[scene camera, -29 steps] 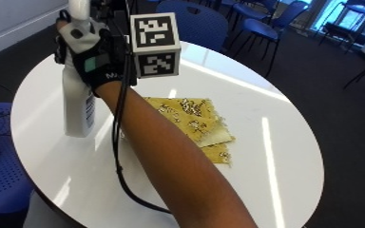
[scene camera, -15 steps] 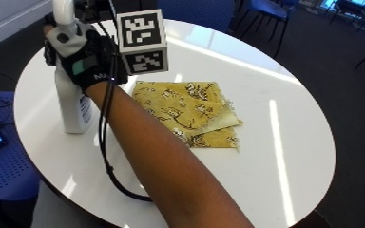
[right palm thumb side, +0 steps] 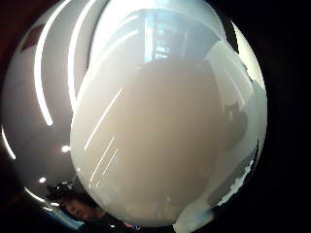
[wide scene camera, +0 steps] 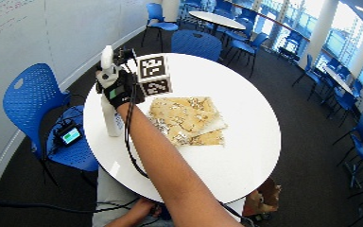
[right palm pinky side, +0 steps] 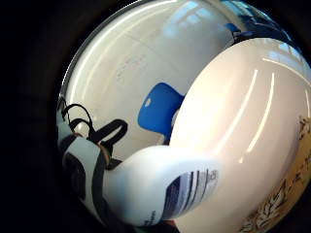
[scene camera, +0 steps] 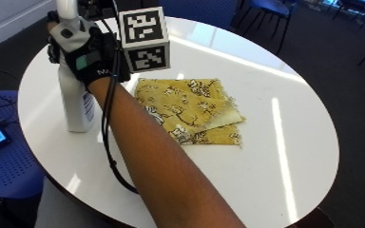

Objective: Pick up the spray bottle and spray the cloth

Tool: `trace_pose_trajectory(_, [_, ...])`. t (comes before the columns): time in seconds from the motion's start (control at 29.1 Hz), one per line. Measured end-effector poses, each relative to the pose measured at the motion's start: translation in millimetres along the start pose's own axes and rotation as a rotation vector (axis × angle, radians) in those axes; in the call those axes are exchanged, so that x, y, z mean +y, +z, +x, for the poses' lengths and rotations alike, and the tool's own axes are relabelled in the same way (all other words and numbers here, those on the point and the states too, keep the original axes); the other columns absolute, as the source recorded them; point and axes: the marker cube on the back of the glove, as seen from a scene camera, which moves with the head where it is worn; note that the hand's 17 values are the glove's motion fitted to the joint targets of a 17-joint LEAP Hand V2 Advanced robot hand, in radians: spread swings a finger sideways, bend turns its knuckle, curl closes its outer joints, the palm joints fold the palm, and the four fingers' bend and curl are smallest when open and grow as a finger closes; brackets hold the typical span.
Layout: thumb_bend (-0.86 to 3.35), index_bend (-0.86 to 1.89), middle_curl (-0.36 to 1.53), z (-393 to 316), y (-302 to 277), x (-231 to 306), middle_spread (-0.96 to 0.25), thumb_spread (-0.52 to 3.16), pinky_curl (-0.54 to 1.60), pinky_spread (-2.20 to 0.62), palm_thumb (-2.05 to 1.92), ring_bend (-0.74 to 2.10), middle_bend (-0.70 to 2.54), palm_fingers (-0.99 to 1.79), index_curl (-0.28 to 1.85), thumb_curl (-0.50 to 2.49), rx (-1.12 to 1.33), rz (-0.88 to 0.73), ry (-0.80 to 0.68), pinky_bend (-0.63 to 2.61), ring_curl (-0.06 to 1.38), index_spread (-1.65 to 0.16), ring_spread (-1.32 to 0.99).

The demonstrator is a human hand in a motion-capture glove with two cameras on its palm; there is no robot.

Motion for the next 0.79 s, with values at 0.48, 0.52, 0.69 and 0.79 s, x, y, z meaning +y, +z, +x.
trace_pose_trajectory(0.48, [-0.03,0.4,0.53,5,-5,4,-0.2,0.39,0.42,-0.29,0.89,0.71,0.67,1.4,0.59,0.87,-0.003,-0.009,0.029,0.45,0.47,-0.26,-0.21])
trace_pose_trajectory(0.52, [-0.03,0.4,0.53,5,-4,4,-0.2,0.39,0.41,-0.29,0.89,0.71,0.67,1.4,0.59,0.87,-0.002,-0.008,0.031,0.45,0.47,-0.26,-0.21])
trace_pose_trajectory(0.69, [-0.03,0.4,0.53,11,1,7,-0.21,0.39,0.41,-0.29,0.9,0.71,0.67,1.4,0.59,0.87,-0.01,-0.014,0.047,0.45,0.47,-0.26,-0.21])
trace_pose_trajectory(0.79, [-0.03,0.4,0.53,14,3,9,-0.21,0.39,0.41,-0.29,0.9,0.7,0.67,1.4,0.59,0.87,-0.011,-0.028,0.064,0.45,0.47,-0.26,-0.22])
